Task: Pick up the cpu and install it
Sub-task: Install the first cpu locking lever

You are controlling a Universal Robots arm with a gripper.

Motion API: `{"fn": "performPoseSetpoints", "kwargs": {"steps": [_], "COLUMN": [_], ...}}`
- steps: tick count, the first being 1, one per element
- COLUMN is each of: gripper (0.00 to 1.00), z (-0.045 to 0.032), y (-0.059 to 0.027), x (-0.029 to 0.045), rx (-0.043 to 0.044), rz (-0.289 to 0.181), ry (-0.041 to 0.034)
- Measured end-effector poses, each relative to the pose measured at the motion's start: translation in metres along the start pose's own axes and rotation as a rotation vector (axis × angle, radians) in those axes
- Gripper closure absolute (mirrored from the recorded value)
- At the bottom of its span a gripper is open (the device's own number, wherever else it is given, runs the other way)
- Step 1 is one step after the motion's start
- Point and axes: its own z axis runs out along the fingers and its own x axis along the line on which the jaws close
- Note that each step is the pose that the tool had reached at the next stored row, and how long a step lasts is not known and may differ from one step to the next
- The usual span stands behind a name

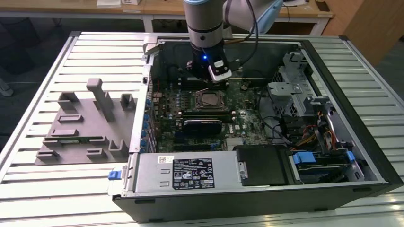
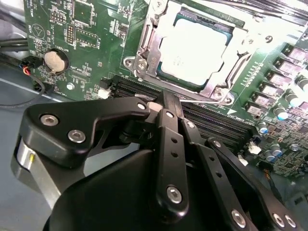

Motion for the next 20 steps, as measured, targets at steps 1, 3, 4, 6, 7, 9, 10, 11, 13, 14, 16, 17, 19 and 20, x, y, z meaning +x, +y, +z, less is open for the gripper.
{"fn": "performPoseSetpoints", "kwargs": {"steps": [1,3,4,6,7,9,10,11,13,14,16,17,19,20], "gripper": [0.89,0.89,0.89,0.89,0.89,0.89,0.89,0.89,0.89,0.89,0.89,0.89,0.89,0.89], "z": [0.0,0.0,0.0001,0.0009,0.0013,0.0022,0.0024,0.0025,0.0024,0.0023,0.0026,0.0029,0.0038,0.0042], "y": [0.0,0.0,0.0,-0.0001,-0.0003,-0.0005,-0.0006,-0.0007,-0.0011,-0.0014,-0.0017,-0.0019,-0.0021,-0.0022], "x": [0.0,0.0001,0.0001,0.0002,0.0003,0.0007,0.001,0.0016,0.0033,0.0045,0.006,0.0063,0.0068,0.007], "rx": [0.0003,0.0006,0.0005,-0.0017,-0.0039,-0.0083,-0.0097,-0.0101,-0.0103,-0.0103,-0.0105,-0.0103,-0.0102,-0.0101], "rz": [0.0,0.0,0.0,-0.001,-0.003,-0.005,-0.006,-0.006,-0.005,-0.005,-0.004,-0.003,0.0,0.002], "ry": [-0.0001,-0.0003,-0.0007,-0.0095,-0.0185,-0.0358,-0.0404,-0.0419,-0.0433,-0.0437,-0.0444,-0.0448,-0.0471,-0.0486]}}
